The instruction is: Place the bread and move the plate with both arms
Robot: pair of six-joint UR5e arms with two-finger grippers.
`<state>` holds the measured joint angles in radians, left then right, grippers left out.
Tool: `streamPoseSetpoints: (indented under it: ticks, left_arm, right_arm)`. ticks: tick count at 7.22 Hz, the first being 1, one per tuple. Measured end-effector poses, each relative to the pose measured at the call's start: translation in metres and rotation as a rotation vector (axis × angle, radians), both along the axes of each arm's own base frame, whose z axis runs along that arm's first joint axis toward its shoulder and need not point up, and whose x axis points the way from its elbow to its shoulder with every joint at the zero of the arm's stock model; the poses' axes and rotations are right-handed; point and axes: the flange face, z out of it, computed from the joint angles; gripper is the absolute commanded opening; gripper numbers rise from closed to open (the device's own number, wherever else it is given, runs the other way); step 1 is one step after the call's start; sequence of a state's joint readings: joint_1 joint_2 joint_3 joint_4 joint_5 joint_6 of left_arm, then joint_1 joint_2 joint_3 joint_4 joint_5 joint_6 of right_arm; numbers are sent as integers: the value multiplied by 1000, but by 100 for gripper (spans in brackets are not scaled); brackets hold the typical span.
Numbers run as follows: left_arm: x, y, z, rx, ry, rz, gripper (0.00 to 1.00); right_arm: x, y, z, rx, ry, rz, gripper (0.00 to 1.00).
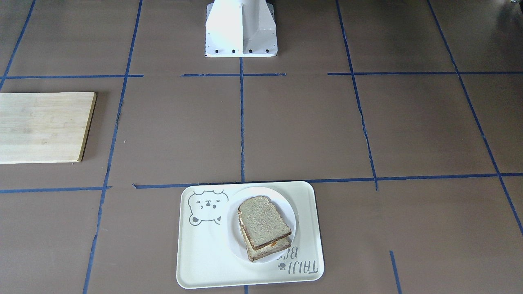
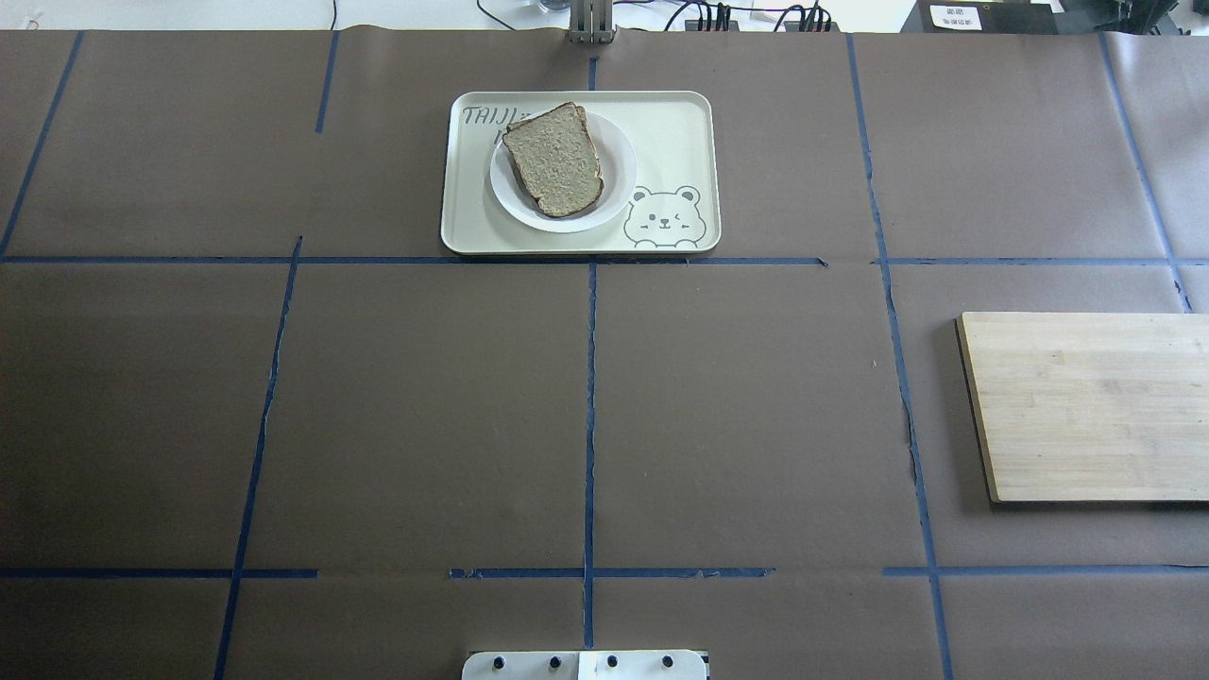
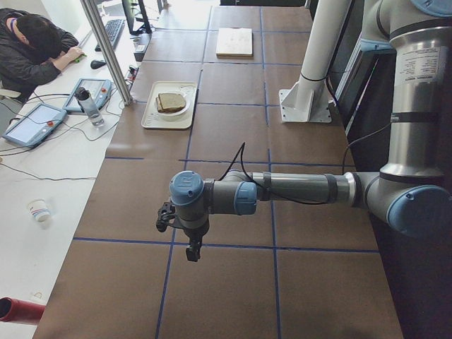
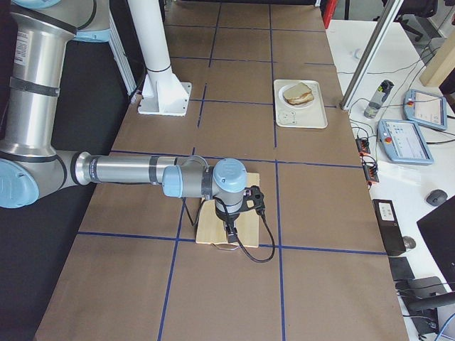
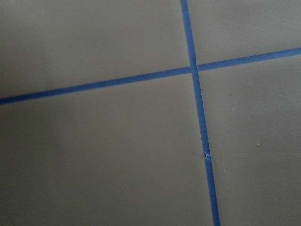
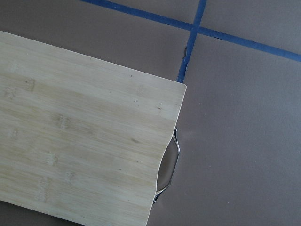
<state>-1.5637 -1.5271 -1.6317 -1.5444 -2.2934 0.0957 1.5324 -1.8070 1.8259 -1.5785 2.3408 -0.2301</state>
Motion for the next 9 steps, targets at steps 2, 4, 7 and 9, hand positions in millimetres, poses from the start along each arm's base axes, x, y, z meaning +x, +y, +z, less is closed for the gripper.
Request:
streamPoseSetpoints:
  ticks: [2,4,7,9]
  left_arm:
    - [2,5,-8,-41,19,-40,100]
    - [2,11,-14,-32,21,-43,100]
    - [3,19,-15,-30,21,-39,100]
    - [4,24,-14,-31,25,-37,100]
  right_arm:
    - [0,1,2,-5,0,0,100]
    - [0,2,5,-10,0,0,100]
    - [-1,2,9,-18,2,-3,100]
    - [-1,2,13,-26,2,-4,100]
